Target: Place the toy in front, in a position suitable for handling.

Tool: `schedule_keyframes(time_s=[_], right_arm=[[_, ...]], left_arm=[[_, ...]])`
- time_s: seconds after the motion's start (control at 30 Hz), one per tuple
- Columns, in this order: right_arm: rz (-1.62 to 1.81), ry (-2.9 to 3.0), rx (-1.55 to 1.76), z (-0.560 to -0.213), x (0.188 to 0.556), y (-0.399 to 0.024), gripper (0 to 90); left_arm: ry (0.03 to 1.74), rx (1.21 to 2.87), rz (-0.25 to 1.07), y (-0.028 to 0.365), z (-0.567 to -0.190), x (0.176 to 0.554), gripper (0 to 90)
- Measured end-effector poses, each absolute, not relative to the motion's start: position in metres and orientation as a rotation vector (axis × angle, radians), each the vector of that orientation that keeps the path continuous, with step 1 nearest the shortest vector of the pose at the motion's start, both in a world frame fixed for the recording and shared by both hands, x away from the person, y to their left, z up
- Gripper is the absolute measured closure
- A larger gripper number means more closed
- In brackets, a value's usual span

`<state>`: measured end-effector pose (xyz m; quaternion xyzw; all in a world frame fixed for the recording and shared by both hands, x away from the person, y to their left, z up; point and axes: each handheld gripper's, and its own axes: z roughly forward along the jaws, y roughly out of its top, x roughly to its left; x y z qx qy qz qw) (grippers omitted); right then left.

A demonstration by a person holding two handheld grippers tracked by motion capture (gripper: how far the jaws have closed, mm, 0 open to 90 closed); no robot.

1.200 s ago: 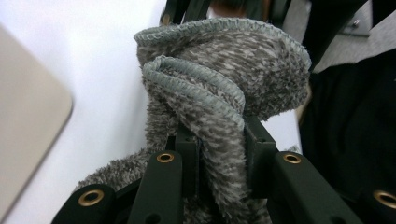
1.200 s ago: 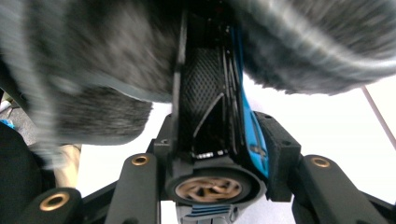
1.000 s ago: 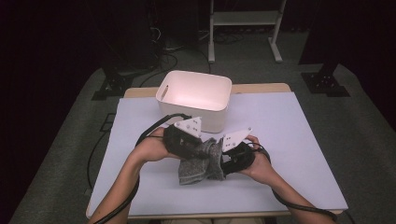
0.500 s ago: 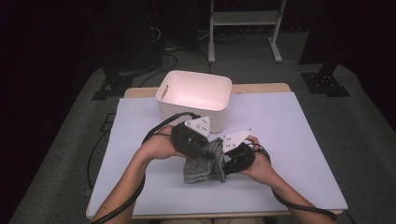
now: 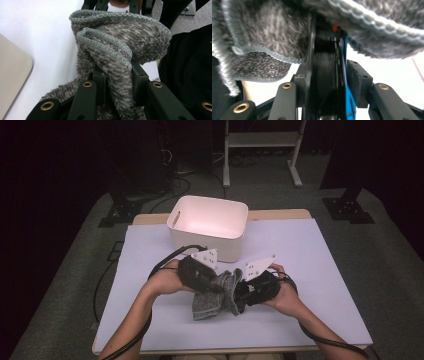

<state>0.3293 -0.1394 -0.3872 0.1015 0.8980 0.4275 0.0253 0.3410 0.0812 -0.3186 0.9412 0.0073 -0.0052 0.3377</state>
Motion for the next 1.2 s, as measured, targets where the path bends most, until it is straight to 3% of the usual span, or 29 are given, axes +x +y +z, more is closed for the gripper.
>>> schedule_keyframes(time_s=[1.2], right_arm=[[1.359, 2.785, 0.486, -0.397, 0.321, -0.201, 58.4]], left_arm=[[-0.043, 2.505, -0.126, 0.02, -0.366, 0.346, 71.1]])
